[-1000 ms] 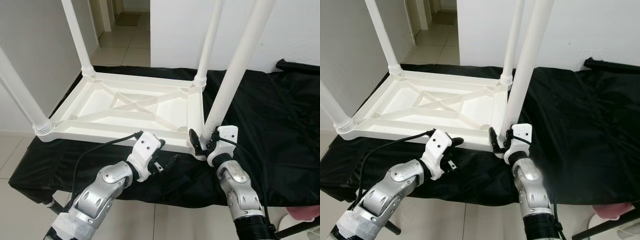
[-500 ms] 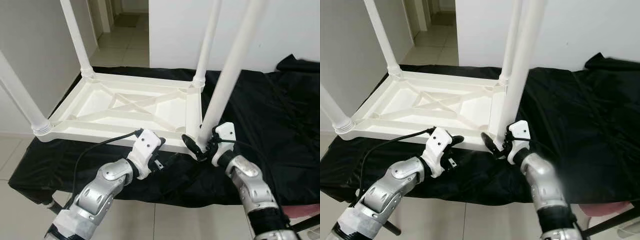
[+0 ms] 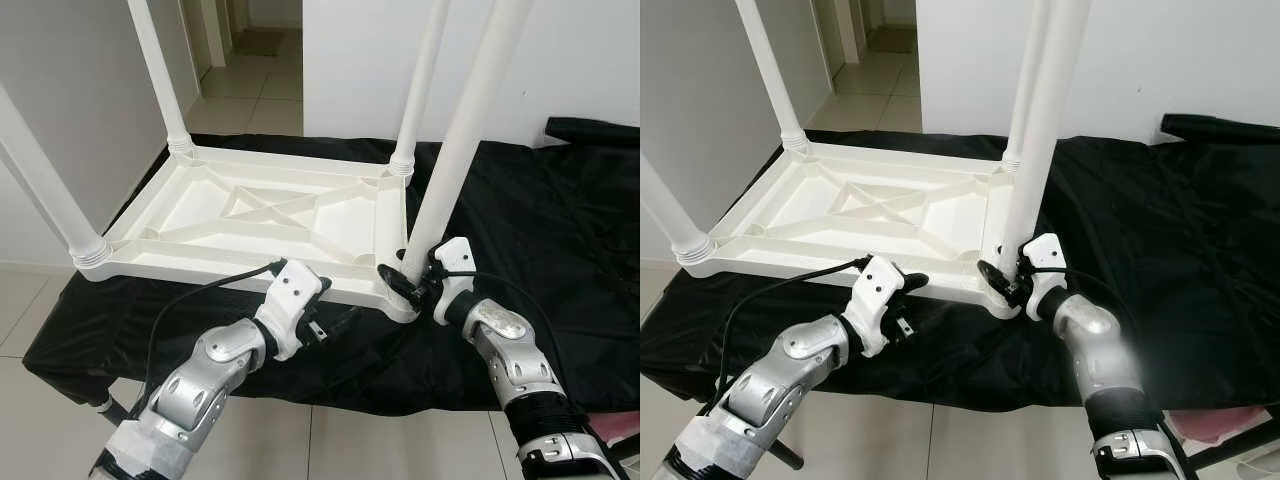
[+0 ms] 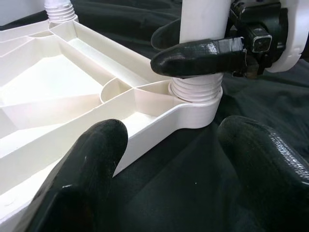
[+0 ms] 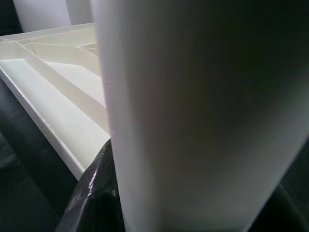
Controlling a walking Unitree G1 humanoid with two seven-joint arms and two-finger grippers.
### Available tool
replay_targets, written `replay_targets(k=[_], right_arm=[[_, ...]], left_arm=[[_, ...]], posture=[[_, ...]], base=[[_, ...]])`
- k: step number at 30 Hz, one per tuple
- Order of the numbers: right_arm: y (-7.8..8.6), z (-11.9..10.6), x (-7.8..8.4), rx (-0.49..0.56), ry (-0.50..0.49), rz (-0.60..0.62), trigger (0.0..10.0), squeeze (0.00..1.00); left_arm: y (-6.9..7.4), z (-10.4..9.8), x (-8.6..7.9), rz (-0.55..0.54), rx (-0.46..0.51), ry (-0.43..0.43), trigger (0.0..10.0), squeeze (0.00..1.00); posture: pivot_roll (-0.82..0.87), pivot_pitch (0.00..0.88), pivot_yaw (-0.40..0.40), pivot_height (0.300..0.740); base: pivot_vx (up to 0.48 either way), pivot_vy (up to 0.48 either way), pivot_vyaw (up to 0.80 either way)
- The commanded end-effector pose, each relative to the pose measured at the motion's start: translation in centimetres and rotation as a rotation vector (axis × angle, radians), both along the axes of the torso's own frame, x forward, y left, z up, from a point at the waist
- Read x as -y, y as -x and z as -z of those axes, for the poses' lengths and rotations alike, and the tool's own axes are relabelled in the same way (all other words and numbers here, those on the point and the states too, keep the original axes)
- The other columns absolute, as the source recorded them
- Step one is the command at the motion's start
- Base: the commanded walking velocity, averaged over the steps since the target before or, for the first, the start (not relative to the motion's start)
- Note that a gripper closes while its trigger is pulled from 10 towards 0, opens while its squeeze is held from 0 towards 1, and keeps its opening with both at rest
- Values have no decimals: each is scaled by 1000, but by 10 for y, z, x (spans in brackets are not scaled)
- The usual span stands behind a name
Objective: Building children table
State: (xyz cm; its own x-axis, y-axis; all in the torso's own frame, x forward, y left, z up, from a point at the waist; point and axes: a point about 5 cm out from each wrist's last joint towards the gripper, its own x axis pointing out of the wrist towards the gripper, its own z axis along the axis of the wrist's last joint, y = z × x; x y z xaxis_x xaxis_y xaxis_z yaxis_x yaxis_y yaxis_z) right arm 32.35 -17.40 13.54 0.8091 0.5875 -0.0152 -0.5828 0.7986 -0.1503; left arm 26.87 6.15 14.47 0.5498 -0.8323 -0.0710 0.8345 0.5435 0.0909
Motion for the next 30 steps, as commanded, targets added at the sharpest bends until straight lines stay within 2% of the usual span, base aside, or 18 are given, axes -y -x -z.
replay_targets(k=[1,5,6,8,9,12,13,14,15,16,17,19,20,22,23,24,26,30], right_arm=[[2,9,-5,-39,8,-29,0,0],[6,13,-6,-62,-10,-30,0,0],[9,16,-7,-80,-36,-18,10000,0],[11,16,-9,-87,-58,7,10000,0],[11,16,-11,-94,-68,59,10000,0],[11,16,-11,-94,-68,59,10000,0],[9,18,-12,-105,-57,126,10000,0],[9,18,-12,-105,-57,126,10000,0],[8,18,-14,-112,-69,218,10000,0],[8,18,-14,-112,-69,218,10000,0],[7,19,-19,-121,-88,300,10000,0],[7,19,-19,-121,-88,300,10000,0],[8,21,-25,-139,-130,392,10000,0],[8,21,-25,-139,-130,392,10000,0],[13,24,-31,-151,-169,517,10000,0],[13,24,-31,-151,-169,517,10000,0],[22,30,-36,-168,-211,710,10000,0],[28,35,-46,-192,-235,796,10000,0]], left_arm=[[3,-1,1,51,0,-13,10000,0],[4,0,0,45,-5,-9,10000,0],[5,0,0,40,-7,-7,10000,0],[5,0,0,38,-9,-5,10000,0],[6,0,0,37,-11,-5,10000,0],[6,0,0,37,-11,-5,10000,0],[6,0,-1,38,-13,-6,10000,0],[6,0,-1,38,-13,-6,10000,0],[6,1,-1,39,-14,-7,10000,0],[6,1,-1,39,-14,-7,10000,0],[6,2,-1,39,-17,-7,10000,0],[6,2,-1,39,-17,-7,10000,0],[5,2,-1,41,-16,-9,10000,0],[5,2,-1,41,-16,-9,10000,0],[5,2,-1,40,-18,-7,10000,0],[5,2,-1,40,-18,-7,10000,0],[6,3,-2,42,-19,-13,10000,0],[4,1,-2,35,-14,-15,10000,0]], posture=[[5,0,40,740],[5,0,40,740],[4,0,41,740],[4,0,43,740],[-1,0,45,740],[-1,0,45,740],[-3,0,46,740],[-3,0,46,740],[-5,0,47,740],[-5,0,47,740],[-12,0,52,740],[-12,0,52,740],[-14,0,56,740],[-14,0,56,740],[-16,0,60,740],[-16,0,60,740],[-14,0,58,740],[-10,0,62,740]], base=[[0,0,0],[0,0,0],[0,0,0],[0,0,0],[0,0,0],[0,0,0],[0,0,0],[0,0,0],[0,0,0],[0,0,0],[0,0,0],[0,0,0],[0,0,0],[0,0,0],[0,0,0],[0,0,0],[0,0,0],[0,0,0]])
